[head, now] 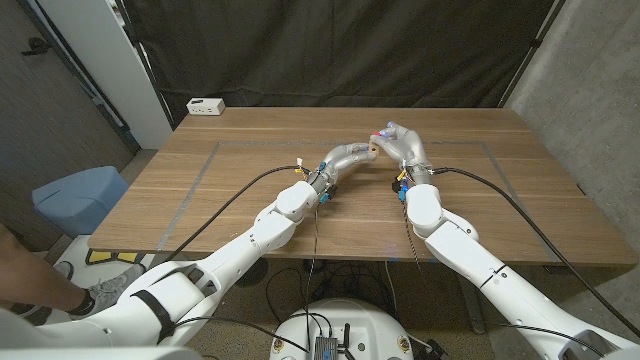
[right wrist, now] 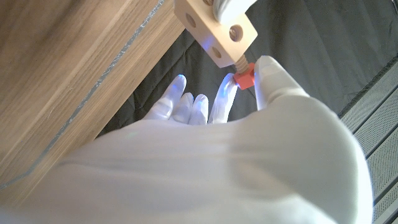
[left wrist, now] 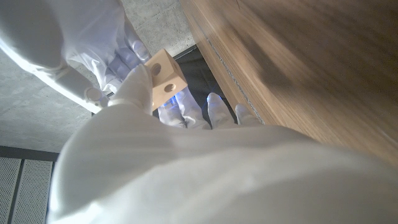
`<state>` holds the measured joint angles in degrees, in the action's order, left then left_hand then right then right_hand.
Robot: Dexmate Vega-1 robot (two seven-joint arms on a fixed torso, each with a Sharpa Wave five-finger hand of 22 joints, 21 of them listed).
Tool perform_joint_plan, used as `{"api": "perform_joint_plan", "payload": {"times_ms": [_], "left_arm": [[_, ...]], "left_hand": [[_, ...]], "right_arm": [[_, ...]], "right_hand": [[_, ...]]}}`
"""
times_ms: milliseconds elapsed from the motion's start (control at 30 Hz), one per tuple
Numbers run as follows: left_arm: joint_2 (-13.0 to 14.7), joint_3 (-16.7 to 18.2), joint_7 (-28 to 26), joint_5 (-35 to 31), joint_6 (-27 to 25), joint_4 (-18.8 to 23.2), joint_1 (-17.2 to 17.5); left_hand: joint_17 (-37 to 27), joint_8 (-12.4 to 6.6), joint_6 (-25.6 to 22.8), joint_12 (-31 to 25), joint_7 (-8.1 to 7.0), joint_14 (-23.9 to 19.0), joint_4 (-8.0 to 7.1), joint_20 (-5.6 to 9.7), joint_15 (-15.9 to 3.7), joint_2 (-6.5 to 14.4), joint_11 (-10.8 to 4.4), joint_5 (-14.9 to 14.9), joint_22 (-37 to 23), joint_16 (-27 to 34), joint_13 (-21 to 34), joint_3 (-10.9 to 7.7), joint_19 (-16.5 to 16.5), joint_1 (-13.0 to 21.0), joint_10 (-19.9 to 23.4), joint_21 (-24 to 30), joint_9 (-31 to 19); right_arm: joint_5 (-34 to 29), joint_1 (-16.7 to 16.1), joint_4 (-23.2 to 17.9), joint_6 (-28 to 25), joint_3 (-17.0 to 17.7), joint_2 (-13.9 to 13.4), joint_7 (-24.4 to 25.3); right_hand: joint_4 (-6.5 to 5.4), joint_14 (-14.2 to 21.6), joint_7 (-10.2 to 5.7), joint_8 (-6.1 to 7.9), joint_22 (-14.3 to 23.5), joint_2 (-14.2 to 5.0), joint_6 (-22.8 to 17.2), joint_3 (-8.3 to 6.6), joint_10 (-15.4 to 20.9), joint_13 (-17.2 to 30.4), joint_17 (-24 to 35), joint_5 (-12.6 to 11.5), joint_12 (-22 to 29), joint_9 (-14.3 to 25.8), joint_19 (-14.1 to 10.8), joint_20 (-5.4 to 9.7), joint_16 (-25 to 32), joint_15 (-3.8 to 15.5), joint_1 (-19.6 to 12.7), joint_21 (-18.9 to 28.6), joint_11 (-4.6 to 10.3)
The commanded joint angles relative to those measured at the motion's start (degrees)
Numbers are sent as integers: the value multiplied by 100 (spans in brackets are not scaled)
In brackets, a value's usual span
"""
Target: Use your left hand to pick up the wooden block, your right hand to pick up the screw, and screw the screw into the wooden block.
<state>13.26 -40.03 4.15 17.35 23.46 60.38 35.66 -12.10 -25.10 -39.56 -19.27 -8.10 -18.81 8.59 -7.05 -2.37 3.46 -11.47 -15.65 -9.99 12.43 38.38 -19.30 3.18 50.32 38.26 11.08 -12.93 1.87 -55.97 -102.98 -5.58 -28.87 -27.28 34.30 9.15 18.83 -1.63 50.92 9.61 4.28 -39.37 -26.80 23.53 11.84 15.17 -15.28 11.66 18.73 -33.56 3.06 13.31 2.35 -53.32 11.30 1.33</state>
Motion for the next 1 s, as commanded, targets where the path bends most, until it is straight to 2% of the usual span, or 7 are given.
{"api": "perform_joint_plan", "payload": {"times_ms": [33,1000], "left_arm": [[13,-7,1,-4,-24,43,10],[21,-8,-24,-5,-56,75,30]], "left_hand": [[-22,-31,-283,0,18,-60,1,-20,-354,77,-20,-22,-18,5,6,-47,-8,10,24,21,-15],[-19,-27,-288,5,19,-82,6,-33,-358,74,-17,-19,-18,7,16,-50,-8,13,28,20,-18]], "right_arm": [[-16,-35,-7,16,8,-10,5],[-68,-43,-47,-41,-2,-41,-24]], "right_hand": [[0,4,-29,44,19,-63,-4,6,-10,19,11,-42,-10,6,27,312,-10,401,-16,-21,18],[-6,-1,-36,57,20,-54,39,20,-10,19,5,-56,-10,-6,29,290,-23,402,7,-18,18]]}}
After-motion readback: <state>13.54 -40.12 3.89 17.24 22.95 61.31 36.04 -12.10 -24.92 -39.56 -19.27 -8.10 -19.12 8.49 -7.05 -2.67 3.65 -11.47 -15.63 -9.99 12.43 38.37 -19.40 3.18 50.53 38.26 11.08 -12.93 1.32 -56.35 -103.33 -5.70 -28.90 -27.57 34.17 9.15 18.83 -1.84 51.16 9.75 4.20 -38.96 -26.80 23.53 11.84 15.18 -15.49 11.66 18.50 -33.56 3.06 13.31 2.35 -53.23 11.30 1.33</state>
